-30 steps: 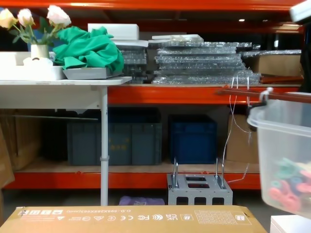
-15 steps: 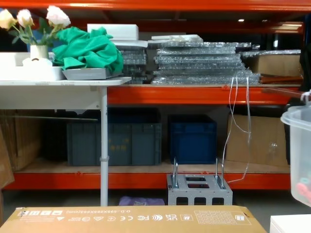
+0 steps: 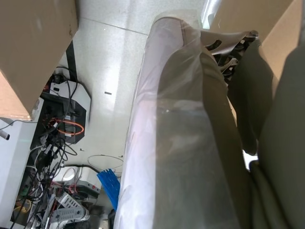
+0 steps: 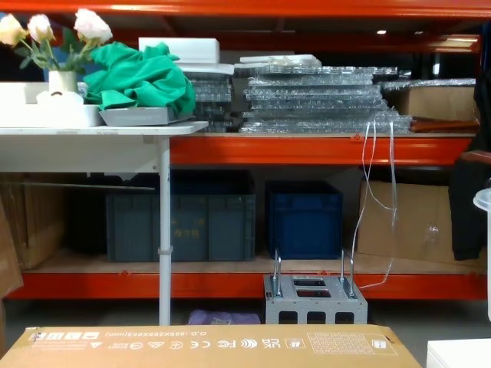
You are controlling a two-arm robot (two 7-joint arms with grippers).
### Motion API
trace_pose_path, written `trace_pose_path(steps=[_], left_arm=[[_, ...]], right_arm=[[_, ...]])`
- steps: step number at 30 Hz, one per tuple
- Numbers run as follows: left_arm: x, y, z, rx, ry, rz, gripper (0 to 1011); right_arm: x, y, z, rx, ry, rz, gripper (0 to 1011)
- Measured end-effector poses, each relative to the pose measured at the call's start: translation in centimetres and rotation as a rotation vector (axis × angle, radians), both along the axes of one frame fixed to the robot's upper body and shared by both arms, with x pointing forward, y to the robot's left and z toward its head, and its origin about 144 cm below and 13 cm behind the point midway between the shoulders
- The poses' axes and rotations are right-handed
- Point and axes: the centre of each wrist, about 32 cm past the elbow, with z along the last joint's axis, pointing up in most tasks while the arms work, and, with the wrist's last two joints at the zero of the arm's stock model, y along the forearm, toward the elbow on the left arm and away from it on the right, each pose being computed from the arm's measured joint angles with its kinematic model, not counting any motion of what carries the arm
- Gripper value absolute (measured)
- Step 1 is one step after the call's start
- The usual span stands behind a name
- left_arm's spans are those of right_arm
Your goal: Use one hand to grasp the basket and place it at the designated location.
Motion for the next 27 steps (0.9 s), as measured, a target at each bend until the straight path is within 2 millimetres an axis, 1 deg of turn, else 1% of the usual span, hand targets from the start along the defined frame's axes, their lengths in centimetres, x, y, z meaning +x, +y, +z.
trace_pose_path(steps=[5,13,21,22,24,27], left_arm=[[0.0,0.0,0.0,0.0,0.0,0.0,0],[0.0,0.0,0.0,0.0,0.0,0.0,0],[0.0,0.0,0.0,0.0,0.0,0.0,0],[0.0,0.0,0.0,0.0,0.0,0.0,0],[0.0,0.0,0.0,0.0,0.0,0.0,0],[0.0,0.0,0.0,0.0,0.0,0.0,0]], right_arm=[[-0.8,-0.1,-1.2,0.006,0.014,-0.065,240],[-1.9,-0.3,-1.9,0.011,0.021,-0.142,240],[-3.5,-1.3,-2.9,0.014,0.031,-0.216,240],[-3.9,-1.6,-3.3,0.016,0.039,-0.23,240],[-3.9,-1.7,-3.4,0.017,0.041,-0.234,240],[-4.3,-2.1,-4.2,0.022,0.061,-0.244,240]])
